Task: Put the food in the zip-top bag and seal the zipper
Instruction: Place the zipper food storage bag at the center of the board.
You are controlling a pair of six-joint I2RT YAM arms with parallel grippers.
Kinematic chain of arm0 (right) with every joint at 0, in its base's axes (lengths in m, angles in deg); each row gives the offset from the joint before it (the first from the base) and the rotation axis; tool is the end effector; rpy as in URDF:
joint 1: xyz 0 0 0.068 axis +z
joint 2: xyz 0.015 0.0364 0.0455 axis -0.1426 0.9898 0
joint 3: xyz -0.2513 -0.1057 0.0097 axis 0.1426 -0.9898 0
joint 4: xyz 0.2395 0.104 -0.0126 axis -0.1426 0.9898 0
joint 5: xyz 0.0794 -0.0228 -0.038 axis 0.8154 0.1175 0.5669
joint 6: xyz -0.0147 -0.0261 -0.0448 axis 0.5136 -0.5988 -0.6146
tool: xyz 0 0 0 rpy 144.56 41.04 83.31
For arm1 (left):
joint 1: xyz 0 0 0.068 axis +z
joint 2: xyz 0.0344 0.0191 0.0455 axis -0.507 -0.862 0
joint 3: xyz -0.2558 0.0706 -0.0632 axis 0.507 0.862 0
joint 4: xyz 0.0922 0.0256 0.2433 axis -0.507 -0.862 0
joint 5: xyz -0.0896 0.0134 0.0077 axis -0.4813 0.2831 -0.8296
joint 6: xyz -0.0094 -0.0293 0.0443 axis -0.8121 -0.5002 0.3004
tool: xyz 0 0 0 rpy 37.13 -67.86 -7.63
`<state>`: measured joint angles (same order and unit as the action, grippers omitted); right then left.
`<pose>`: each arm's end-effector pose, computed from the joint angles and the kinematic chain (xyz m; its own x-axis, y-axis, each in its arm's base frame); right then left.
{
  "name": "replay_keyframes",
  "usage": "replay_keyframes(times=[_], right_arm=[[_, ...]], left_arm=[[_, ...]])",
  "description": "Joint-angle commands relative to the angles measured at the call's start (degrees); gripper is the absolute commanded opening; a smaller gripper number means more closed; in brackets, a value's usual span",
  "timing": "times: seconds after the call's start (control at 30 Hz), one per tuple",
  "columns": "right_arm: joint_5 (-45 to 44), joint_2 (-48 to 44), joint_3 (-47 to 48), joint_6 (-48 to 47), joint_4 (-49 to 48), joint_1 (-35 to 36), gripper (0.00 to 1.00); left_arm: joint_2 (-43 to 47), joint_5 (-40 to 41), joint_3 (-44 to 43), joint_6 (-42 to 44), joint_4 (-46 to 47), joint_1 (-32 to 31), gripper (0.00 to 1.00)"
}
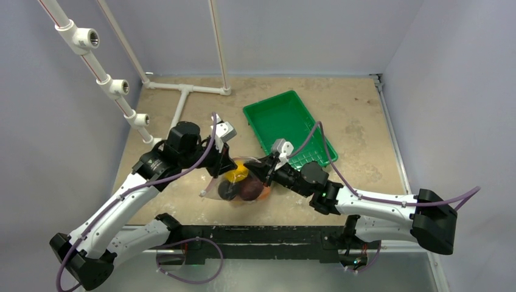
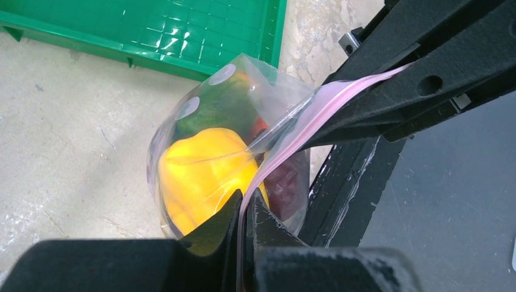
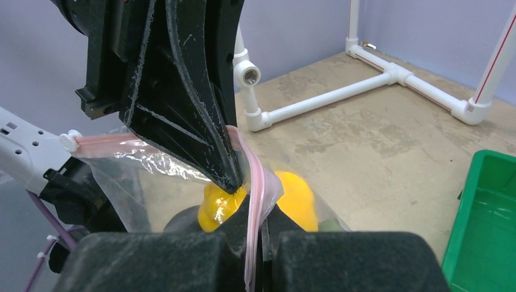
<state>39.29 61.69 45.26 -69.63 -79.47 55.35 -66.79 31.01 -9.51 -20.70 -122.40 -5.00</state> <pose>0.1128 0.2232 0.2815 -0.0651 0.1850 -0.9806 -0.8751 0.4617 0.1452 0.1453 -0.1230 0.3411 -0.5200 0.2759 -0.8084 0.7796 0.5399 -0.3172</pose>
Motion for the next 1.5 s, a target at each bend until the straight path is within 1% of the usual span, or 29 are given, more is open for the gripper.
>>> replay_keyframes(times=[0.0, 0.13, 0.3, 0.37, 0.43, 0.53, 0.63, 0.8, 0.87, 1.13, 1.3, 1.47], right_arm=[[-1.62, -1.89, 1.66, 1.67, -2.99, 0.26, 0.0], [-2.59, -2.91, 2.05, 2.07, -2.07, 0.3, 0.09], [-4.91, -6.2, 2.95, 1.95, -0.86, 0.26, 0.44], [-6.14, -7.97, 3.83, 1.84, 0.56, 0.26, 0.57], [-6.97, -9.72, 4.69, 1.83, 2.57, 0.26, 0.64], [-9.22, -12.4, 5.66, 1.51, 4.88, 0.26, 0.71], [-10.97, -14.23, 5.63, 1.07, 5.29, 0.26, 0.74], [-11.89, -15.43, 5.6, 0.7, 5.89, 0.26, 0.75], [-12.65, -15.6, 5.62, 0.78, 6.06, 0.26, 0.75], [-12.68, -16.36, 5.74, 0.23, 5.95, 0.26, 0.77], [-12.28, -16.84, 5.38, -0.31, 5.68, 0.26, 0.78], [-11.98, -17.43, 5.41, -0.5, 6.41, 0.26, 0.79]], left_arm=[[-0.07, 4.53, -1.45, -0.52, 1.7, -0.48, 0.0], [0.57, 7.72, -3.6, -0.94, 1.94, -0.43, 0.0], [0.59, 13.2, -6.93, -1.01, 1.7, -0.47, 0.0], [0.34, 15.58, -8.17, -0.77, 1.74, -0.41, 0.0], [-0.16, 18.55, -9.48, -0.26, 1.72, -0.42, 0.0], [-0.99, 22.79, -11.07, 0.78, 2.8, -0.44, 0.0], [-2.15, 26.07, -12.89, 1.97, 4.97, -0.45, 0.0], [-5.43, 32.18, -16.96, 4.63, 8.27, -0.38, 0.0], [-7.38, 35.26, -18.55, 7.69, 9.7, -0.32, 0.0], [-15.76, 44.84, -24.07, 15.5, 13.3, -0.31, 0.0], [-18.44, 50.99, -24.33, 21.47, 17.2, 0.51, 0.0], [-19.01, 54.02, -19.41, 29.22, 26.4, 1.83, 0.0]])
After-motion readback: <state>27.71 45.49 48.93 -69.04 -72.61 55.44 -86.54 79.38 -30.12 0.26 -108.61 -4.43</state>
